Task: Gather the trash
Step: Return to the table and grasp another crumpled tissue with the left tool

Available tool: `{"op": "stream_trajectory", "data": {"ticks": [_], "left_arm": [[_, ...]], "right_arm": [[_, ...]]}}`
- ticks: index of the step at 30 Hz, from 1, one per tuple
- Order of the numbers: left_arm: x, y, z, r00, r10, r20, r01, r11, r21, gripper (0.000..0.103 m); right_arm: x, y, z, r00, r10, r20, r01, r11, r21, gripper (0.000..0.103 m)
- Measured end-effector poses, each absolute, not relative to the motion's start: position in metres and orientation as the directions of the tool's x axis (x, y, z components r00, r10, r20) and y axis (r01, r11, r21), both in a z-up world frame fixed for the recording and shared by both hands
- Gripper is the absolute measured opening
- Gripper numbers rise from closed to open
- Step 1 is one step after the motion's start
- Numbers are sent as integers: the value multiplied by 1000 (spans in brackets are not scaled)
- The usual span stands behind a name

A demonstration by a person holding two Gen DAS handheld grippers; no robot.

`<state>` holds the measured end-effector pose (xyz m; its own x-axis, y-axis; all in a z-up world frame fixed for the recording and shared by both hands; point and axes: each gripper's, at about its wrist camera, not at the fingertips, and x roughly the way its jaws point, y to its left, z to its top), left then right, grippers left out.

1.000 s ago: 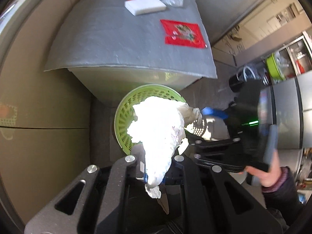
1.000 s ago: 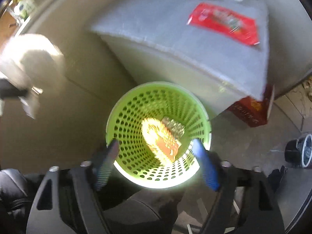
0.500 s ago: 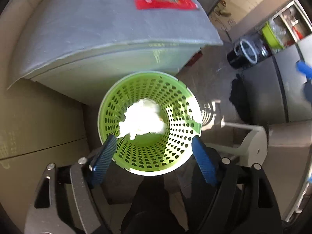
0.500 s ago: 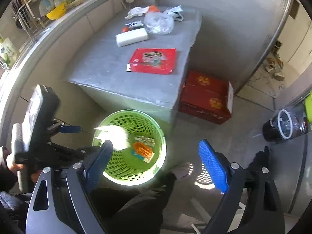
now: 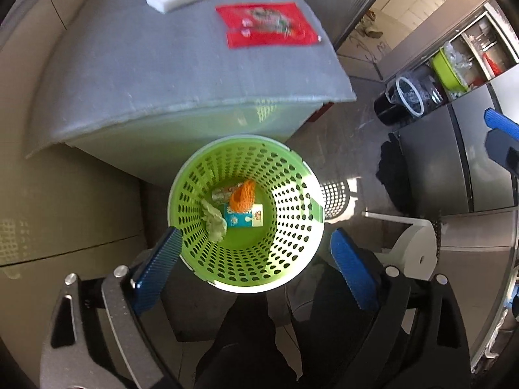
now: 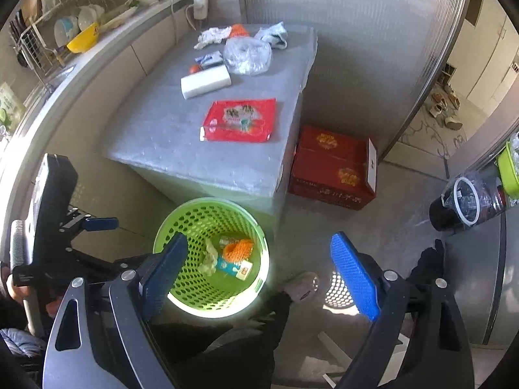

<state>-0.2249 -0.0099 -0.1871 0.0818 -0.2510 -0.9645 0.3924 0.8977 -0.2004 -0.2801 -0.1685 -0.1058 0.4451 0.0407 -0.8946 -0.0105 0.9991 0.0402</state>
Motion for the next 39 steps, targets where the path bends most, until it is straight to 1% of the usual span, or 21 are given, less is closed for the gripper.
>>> {"op": "stream_trajectory", "data": {"ticks": [1,3,6,8,11,17,21,25,28,31,36,39], "left_arm": [[-221,-9,-178,91,-254,-963,391,899,-200,89],[-210,-6,-160,117,-269,-956,380,901,-208,91],[-183,-1,-132,169,-297,-940,358,907,-222,95],[-157,3,-116,205,-310,-929,345,911,-228,95],[-121,5,-103,252,-296,-921,322,924,-208,95],[-27,5,-90,313,-265,-912,228,953,-199,95],[51,3,-93,337,-222,-915,136,973,-186,95],[109,0,-102,346,-206,-915,68,979,-195,95],[149,-2,-113,356,-181,-917,38,983,-180,95],[183,1,-124,360,-155,-920,-5,986,-169,95],[249,23,-158,304,-163,-939,-224,945,-237,95],[277,31,-179,268,-166,-949,-349,902,-256,95]], "right_arm": [[-278,-169,-102,452,40,-891,-8,999,41,94],[-273,-170,-93,474,34,-880,1,999,39,97],[-258,-174,-82,491,36,-870,7,999,45,97],[-241,-178,-77,501,43,-865,5,999,52,97],[-209,-182,-74,507,54,-860,-15,998,54,98],[-99,-195,-79,507,116,-854,-97,992,77,99],[-15,-205,-84,502,152,-851,-153,984,86,99],[62,-216,-95,492,169,-854,-184,979,87,99],[124,-226,-115,473,180,-863,-187,977,102,99],[167,-232,-137,454,173,-874,-179,979,100,99],[208,-240,-163,419,195,-887,-145,979,146,99],[221,-241,-170,406,210,-889,-138,976,167,99]]}}
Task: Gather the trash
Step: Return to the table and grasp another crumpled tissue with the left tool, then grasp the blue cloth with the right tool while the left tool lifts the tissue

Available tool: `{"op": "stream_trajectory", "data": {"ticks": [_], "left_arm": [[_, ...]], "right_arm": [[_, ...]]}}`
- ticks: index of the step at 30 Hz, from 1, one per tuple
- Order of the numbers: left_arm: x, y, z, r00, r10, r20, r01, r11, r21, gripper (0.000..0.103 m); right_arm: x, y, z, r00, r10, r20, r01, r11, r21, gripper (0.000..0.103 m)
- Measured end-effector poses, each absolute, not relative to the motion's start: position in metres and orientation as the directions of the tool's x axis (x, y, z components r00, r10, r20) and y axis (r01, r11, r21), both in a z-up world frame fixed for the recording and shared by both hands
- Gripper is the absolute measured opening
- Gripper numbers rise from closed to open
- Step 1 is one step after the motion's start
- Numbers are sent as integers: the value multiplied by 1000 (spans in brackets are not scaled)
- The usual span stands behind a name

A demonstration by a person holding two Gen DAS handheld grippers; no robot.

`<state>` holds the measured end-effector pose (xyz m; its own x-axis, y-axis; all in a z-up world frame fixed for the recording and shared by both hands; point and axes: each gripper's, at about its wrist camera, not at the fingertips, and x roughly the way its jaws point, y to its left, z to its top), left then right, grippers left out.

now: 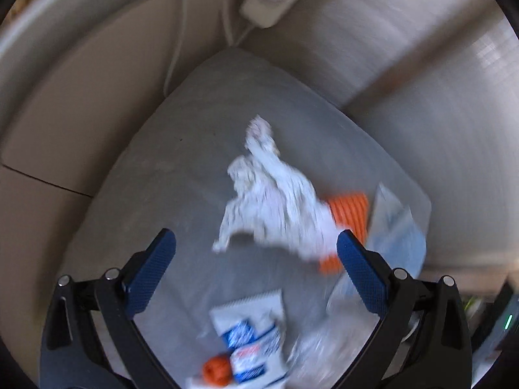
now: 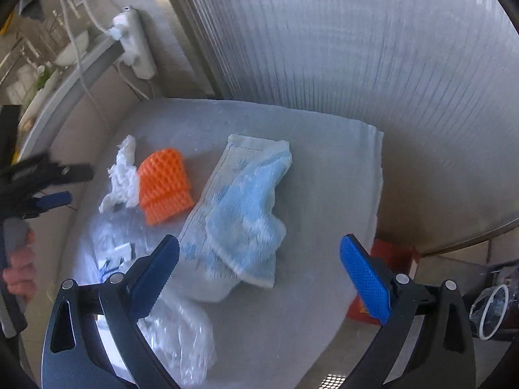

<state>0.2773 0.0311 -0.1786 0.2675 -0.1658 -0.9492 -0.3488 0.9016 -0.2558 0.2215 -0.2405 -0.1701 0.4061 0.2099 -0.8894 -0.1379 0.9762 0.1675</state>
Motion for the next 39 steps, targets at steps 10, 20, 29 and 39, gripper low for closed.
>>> {"op": "stream_trajectory", "data": {"ticks": [10,20,29,39], "left_arm": [[316,35,-230,139,-179,-974,-562,795,-227,91],[311,52,-215,174,-205,-963,-568,778,-268,19],[274,54,-140,289,-104,-952,-398,891,-218,15],[147,41,-88,340,56,-939,-247,969,-32,15]], "right_arm": [[248,-234,-183,358,245,-901,-159,967,200,99],[257,-236,-185,354,249,-902,-159,966,204,99],[273,-240,-192,324,230,-917,-104,973,208,97],[281,-224,-196,325,211,-922,-132,975,177,13]]}}
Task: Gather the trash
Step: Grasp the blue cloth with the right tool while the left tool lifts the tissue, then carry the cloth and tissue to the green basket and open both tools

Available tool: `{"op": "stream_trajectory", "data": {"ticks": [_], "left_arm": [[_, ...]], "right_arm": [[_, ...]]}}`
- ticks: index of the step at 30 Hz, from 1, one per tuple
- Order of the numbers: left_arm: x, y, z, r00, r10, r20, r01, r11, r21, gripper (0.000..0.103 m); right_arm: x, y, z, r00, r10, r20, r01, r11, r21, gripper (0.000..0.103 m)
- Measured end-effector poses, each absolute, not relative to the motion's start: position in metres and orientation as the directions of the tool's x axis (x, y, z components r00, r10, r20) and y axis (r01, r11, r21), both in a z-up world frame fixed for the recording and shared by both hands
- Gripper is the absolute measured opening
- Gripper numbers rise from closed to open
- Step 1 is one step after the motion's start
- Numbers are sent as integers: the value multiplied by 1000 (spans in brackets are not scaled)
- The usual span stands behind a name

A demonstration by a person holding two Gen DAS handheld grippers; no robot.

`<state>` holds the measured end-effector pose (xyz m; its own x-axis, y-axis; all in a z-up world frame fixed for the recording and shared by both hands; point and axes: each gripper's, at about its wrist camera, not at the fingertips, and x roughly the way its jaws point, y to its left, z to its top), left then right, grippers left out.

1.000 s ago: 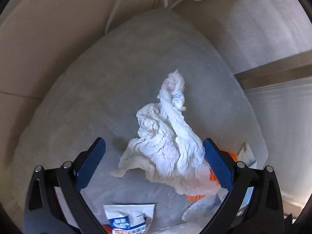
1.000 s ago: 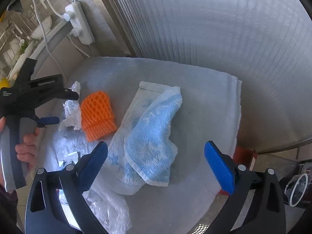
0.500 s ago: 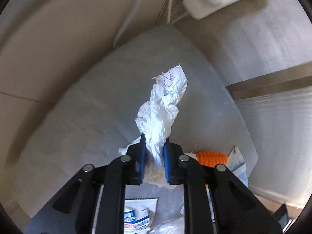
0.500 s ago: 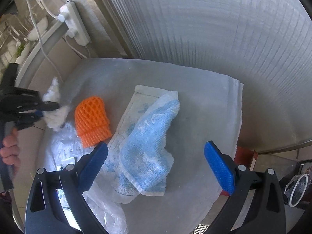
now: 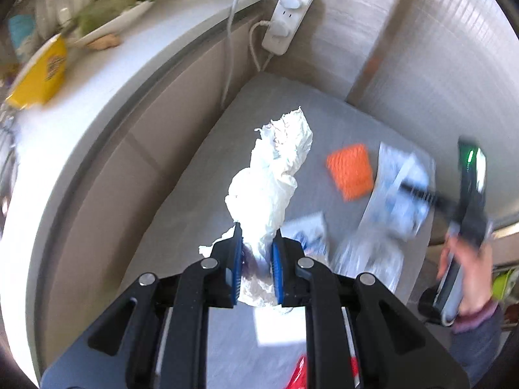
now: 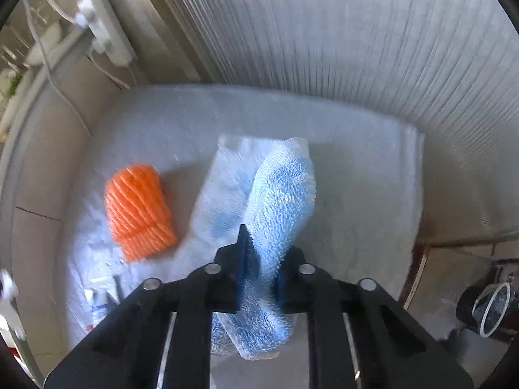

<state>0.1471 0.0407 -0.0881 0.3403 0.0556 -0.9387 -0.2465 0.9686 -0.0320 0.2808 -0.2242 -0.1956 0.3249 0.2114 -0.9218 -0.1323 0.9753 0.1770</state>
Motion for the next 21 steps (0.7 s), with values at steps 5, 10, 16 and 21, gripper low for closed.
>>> {"op": "stream_trajectory", "data": {"ticks": [5,10,16,21], "left_arm": [[109,36,-81,333,70,-940,-244,970,-14,15],[84,30,-66,366,69,-928,-178,984,2,15],[44,26,-40,416,-22,-909,-46,998,-45,15],[-8,28,-27,427,-120,-896,167,985,-52,15]], "right_arm": [[265,-224,-141,446,223,-867,-168,972,163,13],[216,-220,-66,576,213,-789,-204,972,113,13],[102,-214,-2,651,203,-731,-195,976,97,13],[-26,-198,5,637,150,-756,-96,989,116,13]]}}
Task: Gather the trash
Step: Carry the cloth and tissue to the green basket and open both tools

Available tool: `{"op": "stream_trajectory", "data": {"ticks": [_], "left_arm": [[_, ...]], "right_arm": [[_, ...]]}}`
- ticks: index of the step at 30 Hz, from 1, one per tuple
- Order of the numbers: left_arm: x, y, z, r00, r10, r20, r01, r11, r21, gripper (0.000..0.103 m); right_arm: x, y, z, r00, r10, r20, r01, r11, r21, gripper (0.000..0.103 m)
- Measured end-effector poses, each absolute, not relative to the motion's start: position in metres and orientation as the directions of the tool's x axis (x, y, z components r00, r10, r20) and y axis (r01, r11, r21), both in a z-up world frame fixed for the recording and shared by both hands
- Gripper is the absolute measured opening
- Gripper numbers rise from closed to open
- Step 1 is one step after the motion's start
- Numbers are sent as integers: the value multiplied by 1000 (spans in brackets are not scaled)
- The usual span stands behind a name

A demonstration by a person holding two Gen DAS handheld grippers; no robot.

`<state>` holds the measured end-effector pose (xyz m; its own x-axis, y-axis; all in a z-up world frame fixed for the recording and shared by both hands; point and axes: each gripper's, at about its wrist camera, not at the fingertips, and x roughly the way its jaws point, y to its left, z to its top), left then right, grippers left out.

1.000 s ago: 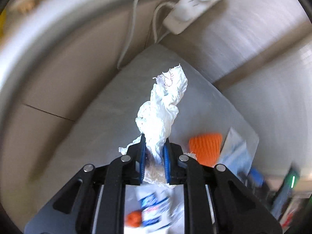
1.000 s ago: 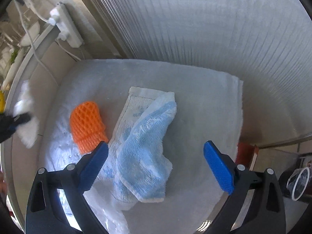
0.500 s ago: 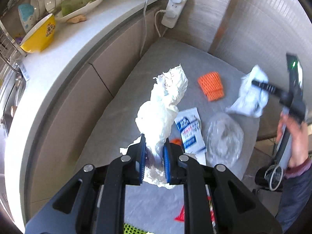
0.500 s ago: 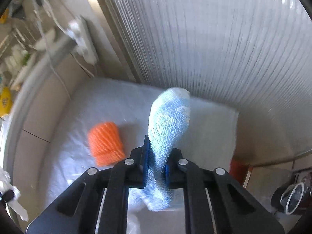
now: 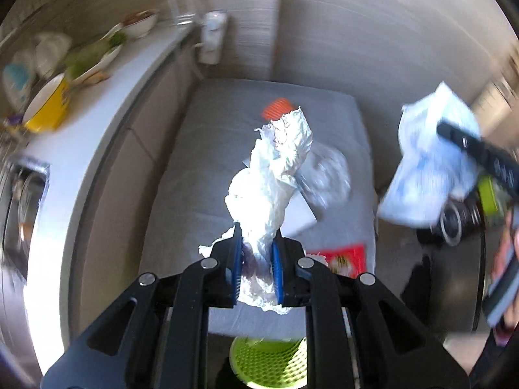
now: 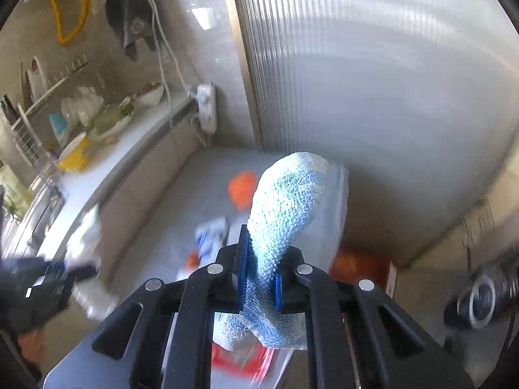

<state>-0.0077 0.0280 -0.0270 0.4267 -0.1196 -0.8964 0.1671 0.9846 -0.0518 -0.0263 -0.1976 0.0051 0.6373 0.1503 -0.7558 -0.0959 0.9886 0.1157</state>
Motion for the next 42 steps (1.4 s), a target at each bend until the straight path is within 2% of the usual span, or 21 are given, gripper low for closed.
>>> {"op": "stream_trajectory", "data": {"ticks": [4,10,13,21,23,25,26,27,32,37,39,41,42], "left_arm": [[-50,33,-36,394,-165,-904,309,950,-39,15],[-105,44,-62,305,-220,-927,473,879,-53,15],[-125,49,-75,271,-223,-936,520,853,-53,15],[-156,54,-108,195,-242,-950,581,809,-87,15],[-161,53,-116,182,-247,-952,577,811,-100,15],[-165,51,-122,167,-253,-953,575,810,-115,15],[-168,49,-125,158,-254,-954,573,811,-121,15],[-168,48,-128,153,-255,-955,574,810,-124,15],[-181,37,-144,153,-238,-959,599,794,-101,15],[-195,18,-178,76,-239,-968,631,764,-139,15],[-202,9,-195,47,-223,-974,655,743,-139,20],[-210,0,-218,13,-194,-981,671,729,-135,38],[-212,-3,-226,11,-178,-984,675,728,-125,54]], "right_arm": [[-124,-174,-15,599,128,-791,9,986,167,13],[-243,-124,-85,507,116,-854,140,966,215,13],[-266,-103,-130,432,89,-897,156,973,171,13],[-271,-78,-229,274,132,-953,129,977,172,14],[-269,-78,-244,240,126,-963,104,983,154,20],[-266,-78,-252,211,118,-970,79,987,137,39],[-266,-79,-254,206,103,-973,74,990,121,52],[-267,-80,-251,212,96,-972,73,991,114,57],[-283,-96,-220,265,89,-960,97,988,118,68],[-306,-119,-174,347,45,-937,133,986,96,77],[-313,-128,-160,362,29,-932,146,985,87,77],[-319,-136,-145,376,14,-927,152,985,77,77],[-319,-141,-143,378,6,-926,153,986,68,77]]}}
